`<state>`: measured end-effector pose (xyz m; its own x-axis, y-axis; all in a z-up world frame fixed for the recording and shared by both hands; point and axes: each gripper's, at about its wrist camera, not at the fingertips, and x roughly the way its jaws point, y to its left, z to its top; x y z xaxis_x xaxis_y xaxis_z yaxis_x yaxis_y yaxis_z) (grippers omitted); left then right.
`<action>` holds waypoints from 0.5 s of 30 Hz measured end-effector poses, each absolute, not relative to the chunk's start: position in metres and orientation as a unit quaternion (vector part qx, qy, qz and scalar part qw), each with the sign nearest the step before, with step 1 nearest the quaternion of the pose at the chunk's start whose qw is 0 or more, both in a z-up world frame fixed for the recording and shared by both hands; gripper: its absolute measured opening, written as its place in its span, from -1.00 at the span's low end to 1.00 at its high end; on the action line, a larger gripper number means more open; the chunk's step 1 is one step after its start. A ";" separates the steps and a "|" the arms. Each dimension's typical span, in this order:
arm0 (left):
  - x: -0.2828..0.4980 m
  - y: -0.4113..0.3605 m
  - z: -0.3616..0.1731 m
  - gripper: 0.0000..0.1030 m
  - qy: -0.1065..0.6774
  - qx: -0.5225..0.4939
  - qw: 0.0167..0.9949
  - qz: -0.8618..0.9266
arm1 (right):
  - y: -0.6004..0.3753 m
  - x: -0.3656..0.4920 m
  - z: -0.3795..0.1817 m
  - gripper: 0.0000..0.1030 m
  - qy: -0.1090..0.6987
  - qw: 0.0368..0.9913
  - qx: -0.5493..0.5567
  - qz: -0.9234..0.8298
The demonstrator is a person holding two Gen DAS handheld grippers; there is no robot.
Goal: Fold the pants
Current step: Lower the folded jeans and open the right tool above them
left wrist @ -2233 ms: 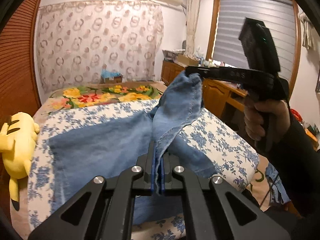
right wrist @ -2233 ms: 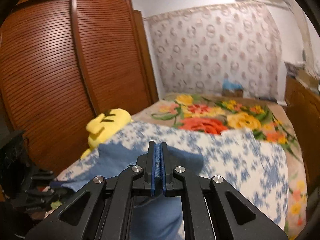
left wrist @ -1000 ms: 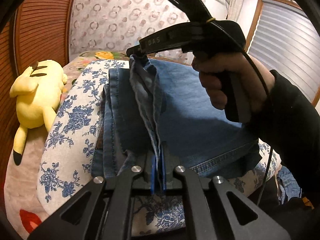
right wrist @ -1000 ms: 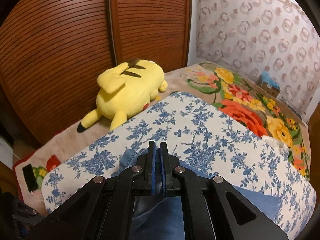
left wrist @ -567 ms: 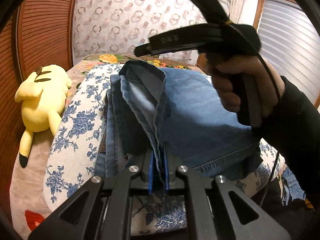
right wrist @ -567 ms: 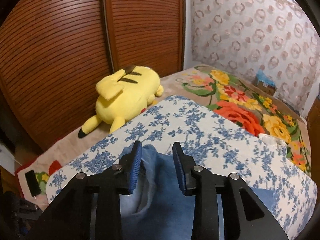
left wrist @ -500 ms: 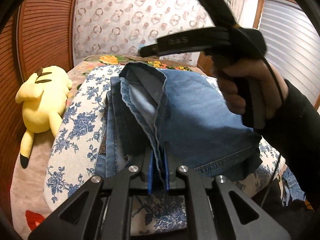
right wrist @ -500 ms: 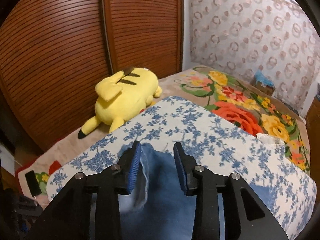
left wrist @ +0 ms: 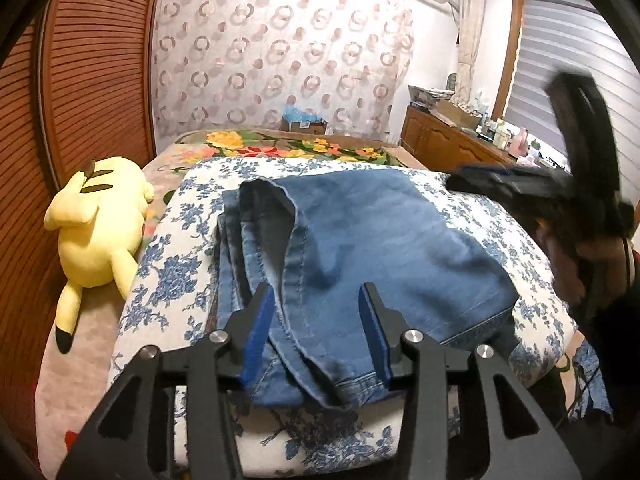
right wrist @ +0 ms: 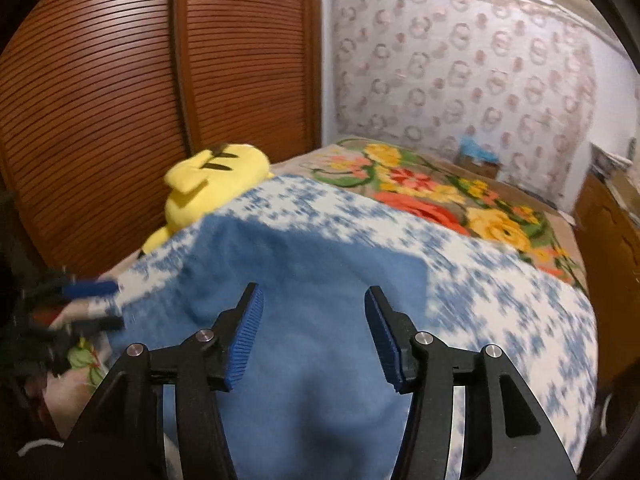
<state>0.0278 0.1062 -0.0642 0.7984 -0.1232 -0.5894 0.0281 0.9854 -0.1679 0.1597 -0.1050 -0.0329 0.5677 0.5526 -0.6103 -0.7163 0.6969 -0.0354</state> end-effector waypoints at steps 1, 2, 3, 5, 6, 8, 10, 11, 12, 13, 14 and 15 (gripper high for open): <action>0.029 0.104 -0.064 -0.12 0.315 -0.074 0.945 -0.042 | -0.114 0.157 -0.035 0.05 0.293 0.876 -0.137 0.357; 0.030 0.101 -0.064 -0.12 0.315 -0.073 0.945 -0.043 | -0.126 0.154 -0.038 0.04 0.297 0.879 -0.132 0.350; 0.031 0.098 -0.064 -0.12 0.314 -0.070 0.946 -0.042 | -0.134 0.152 -0.039 0.04 0.299 0.881 -0.130 0.343; 0.034 0.092 -0.066 -0.12 0.314 -0.065 0.946 -0.040 | -0.158 0.145 -0.044 0.04 0.302 0.887 -0.119 0.327; 0.036 0.089 -0.067 -0.12 0.316 -0.064 0.946 -0.042 | -0.171 0.142 -0.047 0.04 0.306 0.889 -0.112 0.320; 0.040 0.079 -0.070 -0.12 0.324 -0.061 0.943 -0.047 | -0.186 0.138 -0.053 0.04 0.314 0.890 -0.103 0.313; 0.045 0.070 -0.073 -0.12 0.329 -0.055 0.941 -0.052 | -0.200 0.131 -0.060 0.04 0.323 0.892 -0.100 0.301; 0.045 0.066 -0.072 -0.12 0.330 -0.053 0.941 -0.055 | -0.205 0.128 -0.063 0.03 0.326 0.891 -0.100 0.299; 0.046 0.062 -0.072 -0.12 0.330 -0.050 0.941 -0.058 | -0.208 0.125 -0.066 0.02 0.327 0.891 -0.100 0.298; 0.047 0.057 -0.072 -0.12 0.330 -0.047 0.941 -0.062 | -0.212 0.121 -0.069 0.01 0.328 0.891 -0.100 0.298; 0.048 0.054 -0.071 -0.12 0.331 -0.046 0.940 -0.064 | -0.214 0.117 -0.071 -0.01 0.329 0.890 -0.101 0.300; 0.050 0.051 -0.071 -0.12 0.332 -0.043 0.940 -0.066 | -0.216 0.113 -0.075 -0.01 0.331 0.889 -0.100 0.302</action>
